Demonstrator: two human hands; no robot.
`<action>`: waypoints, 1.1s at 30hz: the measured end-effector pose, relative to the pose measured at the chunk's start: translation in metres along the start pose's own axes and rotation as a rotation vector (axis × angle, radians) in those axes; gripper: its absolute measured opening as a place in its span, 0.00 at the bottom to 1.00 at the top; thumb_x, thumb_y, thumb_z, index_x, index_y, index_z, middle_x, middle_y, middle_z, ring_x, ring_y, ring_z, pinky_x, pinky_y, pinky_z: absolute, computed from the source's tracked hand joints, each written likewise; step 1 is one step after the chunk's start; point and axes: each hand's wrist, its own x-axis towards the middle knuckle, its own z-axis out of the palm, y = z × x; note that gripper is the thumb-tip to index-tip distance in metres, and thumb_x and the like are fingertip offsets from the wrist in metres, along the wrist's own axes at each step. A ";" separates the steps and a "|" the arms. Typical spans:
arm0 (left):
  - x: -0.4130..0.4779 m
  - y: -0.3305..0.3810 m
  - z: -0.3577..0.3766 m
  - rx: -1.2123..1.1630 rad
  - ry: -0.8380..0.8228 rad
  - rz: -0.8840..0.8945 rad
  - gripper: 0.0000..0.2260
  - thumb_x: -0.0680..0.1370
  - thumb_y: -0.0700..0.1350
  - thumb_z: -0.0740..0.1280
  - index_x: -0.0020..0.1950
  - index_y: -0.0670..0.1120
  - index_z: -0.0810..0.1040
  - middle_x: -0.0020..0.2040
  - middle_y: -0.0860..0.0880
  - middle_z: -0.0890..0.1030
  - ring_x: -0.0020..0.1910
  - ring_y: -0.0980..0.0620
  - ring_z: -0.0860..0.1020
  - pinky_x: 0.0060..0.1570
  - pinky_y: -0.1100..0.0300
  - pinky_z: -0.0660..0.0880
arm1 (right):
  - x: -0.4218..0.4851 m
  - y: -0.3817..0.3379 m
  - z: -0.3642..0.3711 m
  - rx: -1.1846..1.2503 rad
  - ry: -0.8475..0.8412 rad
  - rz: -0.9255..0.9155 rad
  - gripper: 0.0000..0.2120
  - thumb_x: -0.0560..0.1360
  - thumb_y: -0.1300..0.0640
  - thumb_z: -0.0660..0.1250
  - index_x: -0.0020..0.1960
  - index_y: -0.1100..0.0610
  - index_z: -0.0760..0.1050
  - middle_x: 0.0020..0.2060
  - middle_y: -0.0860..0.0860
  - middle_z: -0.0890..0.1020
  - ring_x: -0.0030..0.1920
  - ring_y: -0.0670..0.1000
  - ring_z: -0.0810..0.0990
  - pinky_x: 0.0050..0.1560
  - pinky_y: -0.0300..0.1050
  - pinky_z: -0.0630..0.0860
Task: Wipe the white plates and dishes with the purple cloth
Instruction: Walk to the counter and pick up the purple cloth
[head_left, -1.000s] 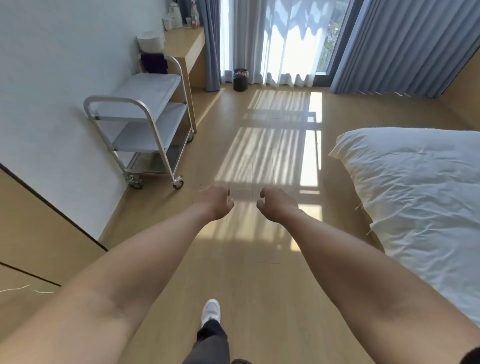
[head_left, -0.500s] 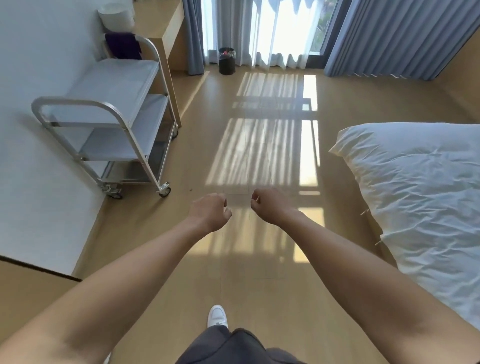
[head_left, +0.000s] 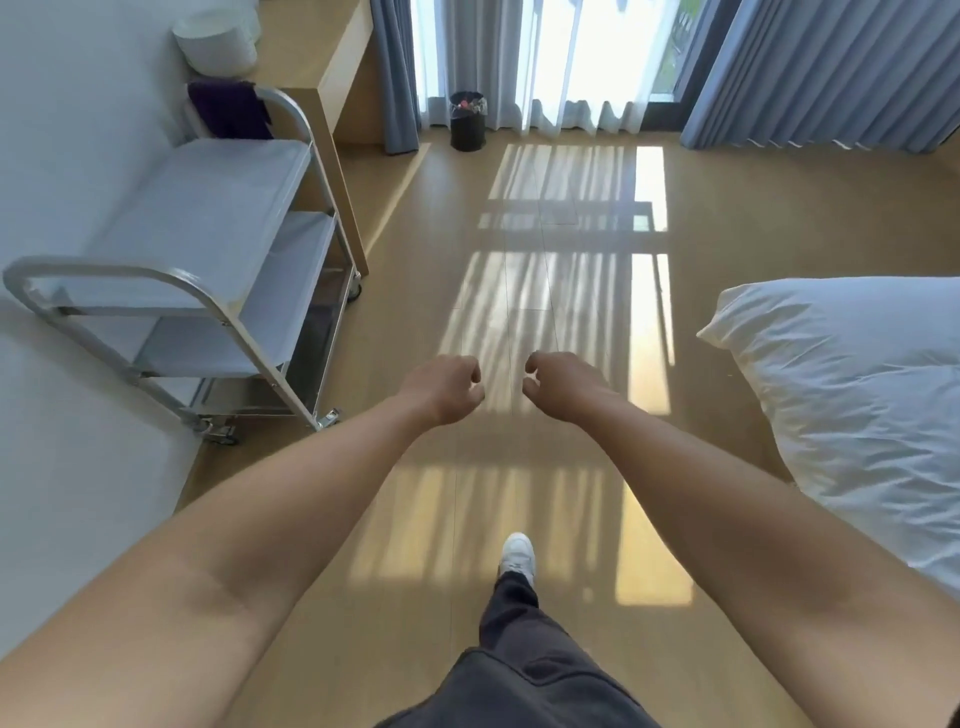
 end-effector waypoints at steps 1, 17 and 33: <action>0.020 0.004 -0.006 -0.014 0.023 0.013 0.09 0.79 0.52 0.62 0.55 0.51 0.78 0.56 0.51 0.81 0.54 0.46 0.79 0.49 0.54 0.73 | 0.020 0.007 -0.011 -0.009 0.016 -0.015 0.16 0.82 0.48 0.59 0.67 0.52 0.74 0.63 0.52 0.79 0.59 0.55 0.79 0.49 0.46 0.72; 0.189 -0.009 -0.052 -0.029 0.158 0.013 0.10 0.79 0.53 0.64 0.57 0.50 0.77 0.52 0.55 0.80 0.48 0.52 0.78 0.42 0.58 0.68 | 0.201 0.029 -0.072 0.164 0.093 -0.164 0.13 0.82 0.49 0.60 0.62 0.51 0.77 0.57 0.47 0.81 0.59 0.50 0.78 0.52 0.47 0.74; 0.497 -0.111 -0.160 -0.136 0.101 -0.036 0.12 0.79 0.53 0.63 0.58 0.49 0.78 0.53 0.54 0.81 0.53 0.50 0.79 0.45 0.58 0.69 | 0.516 -0.043 -0.150 0.094 0.052 -0.071 0.14 0.82 0.49 0.59 0.64 0.51 0.75 0.58 0.48 0.80 0.60 0.52 0.78 0.53 0.48 0.75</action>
